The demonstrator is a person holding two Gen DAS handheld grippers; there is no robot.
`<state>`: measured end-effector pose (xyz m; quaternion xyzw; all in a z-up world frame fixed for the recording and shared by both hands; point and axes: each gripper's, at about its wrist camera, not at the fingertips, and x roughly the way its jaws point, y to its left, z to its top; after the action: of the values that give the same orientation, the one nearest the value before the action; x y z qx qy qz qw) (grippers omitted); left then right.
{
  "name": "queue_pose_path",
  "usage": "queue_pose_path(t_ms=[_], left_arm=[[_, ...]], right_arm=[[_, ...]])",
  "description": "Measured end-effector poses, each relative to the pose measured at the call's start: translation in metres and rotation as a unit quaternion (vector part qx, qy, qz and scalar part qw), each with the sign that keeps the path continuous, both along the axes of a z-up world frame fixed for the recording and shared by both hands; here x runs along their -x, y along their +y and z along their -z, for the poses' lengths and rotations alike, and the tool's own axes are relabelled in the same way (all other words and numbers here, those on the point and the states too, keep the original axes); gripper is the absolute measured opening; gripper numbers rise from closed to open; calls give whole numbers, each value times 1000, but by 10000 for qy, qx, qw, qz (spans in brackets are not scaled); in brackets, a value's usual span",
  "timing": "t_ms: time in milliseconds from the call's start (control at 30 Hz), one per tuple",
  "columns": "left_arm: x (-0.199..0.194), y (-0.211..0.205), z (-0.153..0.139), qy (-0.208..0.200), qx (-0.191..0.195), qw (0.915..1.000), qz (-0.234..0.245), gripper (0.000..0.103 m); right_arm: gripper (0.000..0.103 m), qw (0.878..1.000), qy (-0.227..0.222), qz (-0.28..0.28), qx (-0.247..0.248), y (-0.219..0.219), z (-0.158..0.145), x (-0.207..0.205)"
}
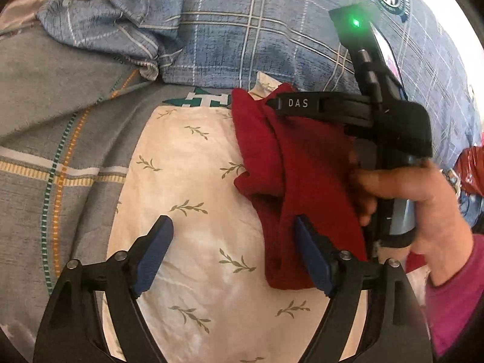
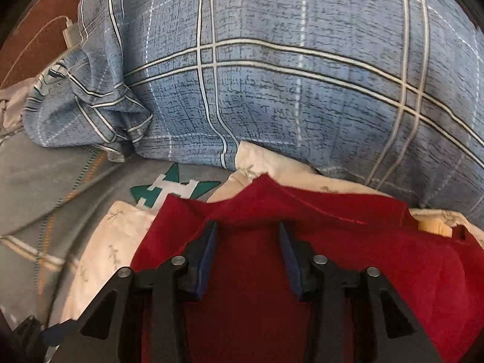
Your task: Fold small clothes
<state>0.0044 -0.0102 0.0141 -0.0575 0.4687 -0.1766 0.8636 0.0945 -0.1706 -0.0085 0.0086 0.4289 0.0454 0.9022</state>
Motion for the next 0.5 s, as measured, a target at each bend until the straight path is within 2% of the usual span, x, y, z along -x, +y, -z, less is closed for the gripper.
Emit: queue_pose_path(t_ms=[167, 300, 500], left_arm=[[0, -3, 1, -27, -54, 10000, 13, 83], [2, -4, 1, -106, -140, 9998, 26, 83], [6, -8, 1, -197, -239, 9995, -12, 83]], right_arm=[[42, 9995, -15, 31, -317, -11, 1, 3], [43, 9983, -95, 159, -547, -26, -11, 23], [50, 9976, -195, 16, -669, -27, -29, 59]])
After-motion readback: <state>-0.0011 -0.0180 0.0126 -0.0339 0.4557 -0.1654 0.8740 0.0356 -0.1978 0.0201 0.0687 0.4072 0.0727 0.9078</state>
